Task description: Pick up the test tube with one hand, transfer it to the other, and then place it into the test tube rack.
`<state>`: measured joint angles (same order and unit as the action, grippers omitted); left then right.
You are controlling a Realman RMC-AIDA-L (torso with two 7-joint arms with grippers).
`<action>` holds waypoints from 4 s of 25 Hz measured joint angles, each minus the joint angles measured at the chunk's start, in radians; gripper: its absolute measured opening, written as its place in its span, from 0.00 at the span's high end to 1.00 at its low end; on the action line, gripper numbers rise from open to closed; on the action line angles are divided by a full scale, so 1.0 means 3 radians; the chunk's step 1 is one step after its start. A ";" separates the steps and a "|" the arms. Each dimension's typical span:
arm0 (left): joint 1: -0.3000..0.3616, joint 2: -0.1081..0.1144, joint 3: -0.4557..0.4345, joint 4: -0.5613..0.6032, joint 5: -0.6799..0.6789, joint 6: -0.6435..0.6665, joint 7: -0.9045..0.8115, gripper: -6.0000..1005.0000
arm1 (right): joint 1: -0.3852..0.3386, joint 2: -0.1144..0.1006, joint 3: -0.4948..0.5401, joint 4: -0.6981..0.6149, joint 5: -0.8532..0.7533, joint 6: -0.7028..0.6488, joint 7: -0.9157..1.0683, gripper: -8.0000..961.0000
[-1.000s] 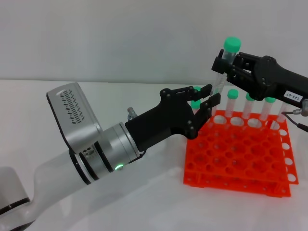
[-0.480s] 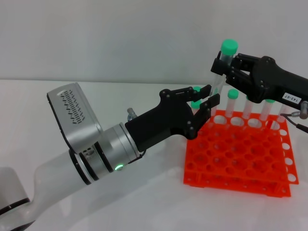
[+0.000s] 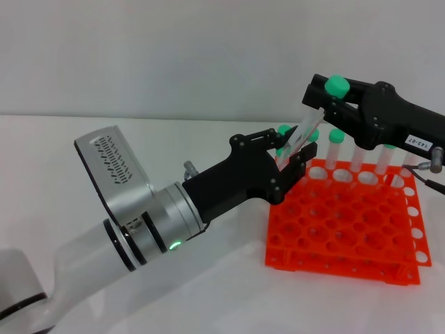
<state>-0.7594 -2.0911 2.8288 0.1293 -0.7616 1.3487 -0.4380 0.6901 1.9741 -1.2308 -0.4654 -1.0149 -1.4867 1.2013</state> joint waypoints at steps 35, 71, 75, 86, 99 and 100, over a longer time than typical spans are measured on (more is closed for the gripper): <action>0.1783 0.0009 -0.0579 0.0185 -0.1359 0.0642 0.0782 0.16 | 0.0158 0.0126 -0.0389 -0.0104 -0.0059 0.1425 -0.0231 0.78; 0.1758 0.0024 -0.0747 0.0121 -0.1373 0.0590 0.0799 0.17 | 0.0109 0.0171 -0.0661 0.0004 -0.0112 0.2217 -0.0231 0.78; 0.1767 0.0022 -0.0747 0.0121 -0.1373 0.0587 0.0788 0.17 | 0.0086 0.0177 -0.0695 0.0004 -0.0105 0.2229 -0.0228 0.77; 0.1766 0.0022 -0.0747 0.0121 -0.1373 0.0587 0.0777 0.17 | -0.0004 0.0171 -0.0701 -0.0048 -0.0093 0.2106 -0.0217 0.66; 0.1747 0.0027 -0.0787 0.0121 -0.1374 0.0587 0.0783 0.17 | -0.0679 0.0153 0.0155 -0.0296 0.0313 0.1491 -0.0676 0.17; 0.1745 0.0027 -0.0790 0.0121 -0.1376 0.0587 0.0784 0.17 | -0.0712 0.0152 0.0253 -0.0221 0.0445 0.1489 -0.0824 0.14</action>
<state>-0.2358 -2.0831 2.5918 0.1656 -1.1745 1.5246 -0.2029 0.4764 2.0197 -1.1550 -0.5317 -0.8815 -1.0399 0.9541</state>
